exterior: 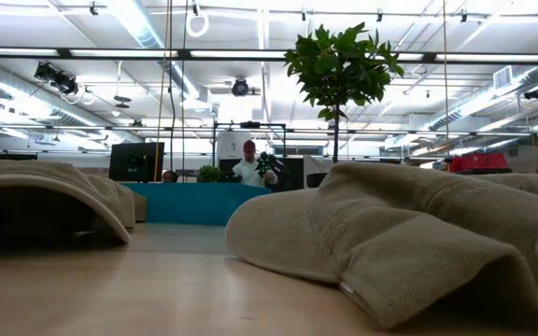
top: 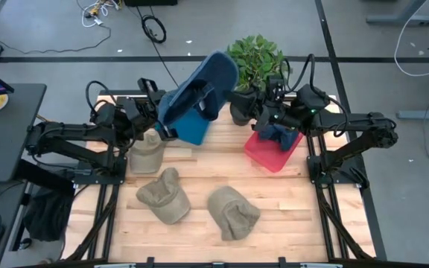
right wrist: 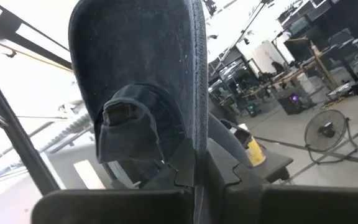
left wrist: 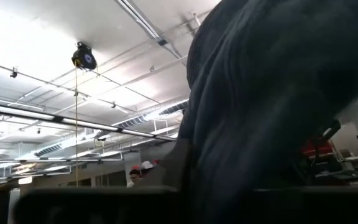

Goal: Pick & Place hat
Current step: Put the blue cap into the red bin

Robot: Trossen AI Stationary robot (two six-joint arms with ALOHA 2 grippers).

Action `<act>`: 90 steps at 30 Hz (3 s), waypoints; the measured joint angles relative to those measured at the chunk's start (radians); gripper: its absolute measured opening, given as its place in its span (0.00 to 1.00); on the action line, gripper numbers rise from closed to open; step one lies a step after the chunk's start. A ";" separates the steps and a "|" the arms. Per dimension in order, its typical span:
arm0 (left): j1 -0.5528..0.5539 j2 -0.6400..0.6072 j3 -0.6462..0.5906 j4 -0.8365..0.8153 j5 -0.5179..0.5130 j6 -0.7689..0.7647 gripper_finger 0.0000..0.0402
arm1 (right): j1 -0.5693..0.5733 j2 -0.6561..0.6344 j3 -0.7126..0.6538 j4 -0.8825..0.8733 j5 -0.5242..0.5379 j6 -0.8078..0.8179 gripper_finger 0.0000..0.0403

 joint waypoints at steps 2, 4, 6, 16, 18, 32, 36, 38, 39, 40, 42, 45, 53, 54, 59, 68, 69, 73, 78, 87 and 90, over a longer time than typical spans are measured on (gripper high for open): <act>0.000 0.000 0.000 0.000 0.000 0.000 0.04 | 0.000 0.000 0.000 -0.009 -0.003 0.005 0.03; 0.001 0.000 0.000 0.002 0.000 0.009 0.03 | 0.000 0.000 0.000 -0.024 -0.009 0.028 0.05; 0.001 0.000 0.000 0.003 -0.001 0.040 0.03 | 0.000 0.000 0.000 -0.032 -0.015 0.055 0.09; 0.000 0.000 0.000 0.003 -0.003 0.139 0.02 | -0.014 0.000 0.000 -0.036 -0.181 0.141 0.41; 0.000 0.000 0.000 0.003 -0.003 0.140 0.02 | -0.028 0.000 0.000 -0.036 -0.228 0.165 0.49; 0.000 -0.062 0.000 -0.012 -0.010 0.236 0.01 | -0.093 -0.118 0.000 -0.332 -0.325 0.213 0.68; 0.000 -0.078 0.000 -0.021 -0.025 0.247 0.01 | -0.092 -0.169 0.000 -0.410 -0.325 0.229 0.67; 0.000 -0.087 0.000 -0.033 -0.027 0.265 0.01 | -0.092 -0.185 0.000 -0.427 -0.324 0.268 0.67; 0.000 -0.087 0.000 -0.023 -0.027 0.284 0.01 | -0.092 -0.189 0.000 -0.427 -0.324 0.296 0.66; 0.000 -0.088 0.000 -0.020 -0.028 0.300 0.01 | -0.092 -0.190 0.000 -0.427 -0.323 0.327 0.66; 0.000 -0.090 0.000 -0.026 -0.028 0.319 0.01 | -0.092 -0.189 0.000 -0.431 -0.320 0.384 0.65; 0.000 -0.093 0.000 -0.026 -0.028 0.323 0.01 | -0.087 -0.172 0.000 -0.450 -0.274 0.416 0.65; 0.000 -0.093 0.000 -0.024 -0.027 0.326 0.01 | -0.076 -0.107 -0.081 -0.391 -0.270 0.490 0.61; 0.001 -0.093 0.000 -0.024 -0.027 0.328 0.01 | -0.076 -0.101 -0.100 -0.352 -0.270 0.520 0.61; 0.001 -0.093 0.000 -0.024 -0.027 0.372 0.01 | -0.076 -0.071 -0.242 -0.083 -0.267 0.801 0.59; 0.000 -0.093 0.000 -0.026 -0.016 0.367 0.01 | -0.076 0.030 -0.420 0.404 -0.114 1.091 0.59; 0.000 -0.093 0.000 -0.026 -0.016 0.366 0.01 | -0.076 0.044 -0.420 0.426 -0.111 1.103 0.59; 0.000 -0.093 0.000 -0.026 -0.016 0.366 0.01 | -0.076 0.102 -0.420 0.549 -0.110 1.129 0.59; 0.000 -0.093 0.000 -0.026 -0.015 0.350 0.01 | -0.076 0.151 -0.417 0.678 -0.078 1.181 0.59; 0.000 -0.092 0.000 -0.033 -0.015 0.339 0.01 | -0.073 0.178 -0.310 0.644 -0.084 1.166 0.59; 0.000 -0.092 0.000 -0.035 -0.015 0.340 0.01 | -0.072 0.184 -0.271 0.578 -0.124 1.168 0.59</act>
